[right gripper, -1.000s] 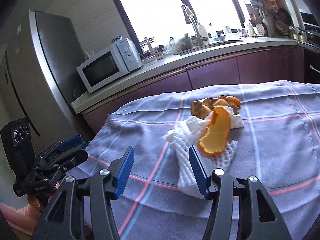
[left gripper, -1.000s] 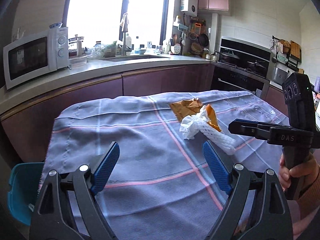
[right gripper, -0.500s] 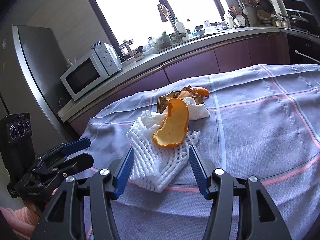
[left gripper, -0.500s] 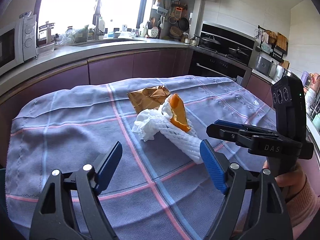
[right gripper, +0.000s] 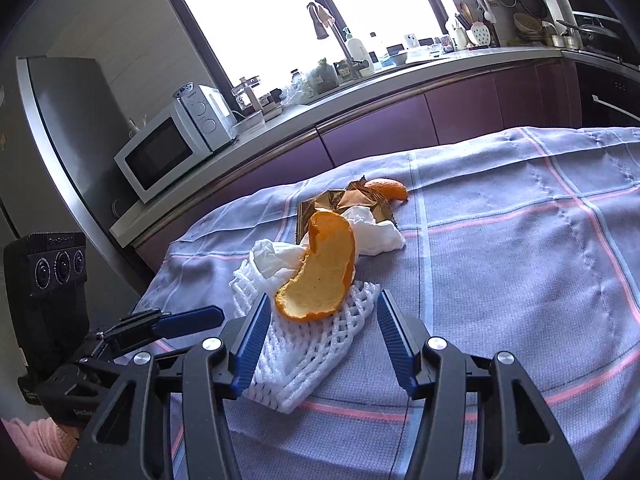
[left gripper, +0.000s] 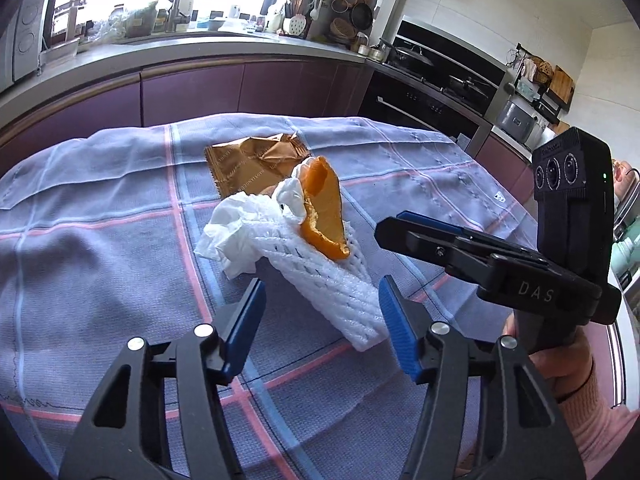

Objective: Collect trash
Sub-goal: 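Move both tools back over the cloth toward the foam net and peel, then grasp the white foam net with the left tool while the right tool grasps the orange peel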

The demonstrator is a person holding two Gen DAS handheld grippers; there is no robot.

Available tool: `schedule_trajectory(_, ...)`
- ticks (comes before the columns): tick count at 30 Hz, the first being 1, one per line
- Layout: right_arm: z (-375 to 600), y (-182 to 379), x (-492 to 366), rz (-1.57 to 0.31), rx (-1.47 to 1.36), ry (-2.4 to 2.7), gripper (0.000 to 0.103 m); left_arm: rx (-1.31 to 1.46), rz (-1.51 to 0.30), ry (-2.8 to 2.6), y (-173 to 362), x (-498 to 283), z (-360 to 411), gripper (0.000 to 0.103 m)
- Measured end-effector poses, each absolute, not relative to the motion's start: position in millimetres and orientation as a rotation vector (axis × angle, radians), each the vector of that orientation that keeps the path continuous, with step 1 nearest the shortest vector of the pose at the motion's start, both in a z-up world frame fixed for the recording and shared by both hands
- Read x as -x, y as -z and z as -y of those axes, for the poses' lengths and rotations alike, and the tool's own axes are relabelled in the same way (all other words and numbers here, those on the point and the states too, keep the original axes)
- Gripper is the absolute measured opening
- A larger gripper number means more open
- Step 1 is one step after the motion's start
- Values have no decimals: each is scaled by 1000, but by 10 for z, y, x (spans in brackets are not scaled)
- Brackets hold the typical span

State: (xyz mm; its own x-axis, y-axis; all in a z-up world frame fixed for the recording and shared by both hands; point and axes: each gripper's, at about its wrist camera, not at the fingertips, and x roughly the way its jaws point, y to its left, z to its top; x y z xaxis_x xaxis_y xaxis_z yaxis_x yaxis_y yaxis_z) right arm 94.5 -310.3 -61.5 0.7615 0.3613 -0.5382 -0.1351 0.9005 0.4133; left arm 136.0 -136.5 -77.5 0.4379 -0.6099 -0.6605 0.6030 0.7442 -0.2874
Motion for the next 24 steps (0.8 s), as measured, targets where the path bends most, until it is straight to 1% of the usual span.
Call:
schedule_trajectory(4,3120,631,-1133,-680,-377,-299,50,43,-877,766,865,-1442,1403,38)
schedule_trajectory(6,3132,654,-1223,-698,-390,-311,49,49,-886,764,884,-1462,1418,35)
schedule_trajectory(8,3138,681,-1293,-712,-402,-322,48,57,-893,766,898,-1481,1421,30)
schedule_trajectory(10,3132,701,-1354,-725,-406,-322,44,62,-893,765,900,-1492,1417,24)
schedule_trajectory(11,3125,714,-1384,-732,-409,-331,44,64,-892,766,899,-1494,1411,23)
schedule_trajectory(14,3099,751,-1432,-747,-415,-336,37,76,-896,769,899,-1513,1403,19)
schedule_trajectory(15,3098,762,-1436,-748,-421,-334,30,78,-897,770,900,-1512,1388,16)
schedule_trajectory(16,3098,769,-1440,-750,-427,-334,24,78,-896,770,900,-1513,1388,15)
schedule_trajectory(20,3110,758,-1416,-743,-433,-330,14,79,-886,772,893,-1496,1364,14)
schedule_trajectory(21,3117,756,-1405,-740,-434,-326,10,79,-882,772,882,-1491,1358,14)
schedule_trajectory(24,3138,750,-1372,-735,-438,-328,7,80,-866,774,842,-1458,1307,13)
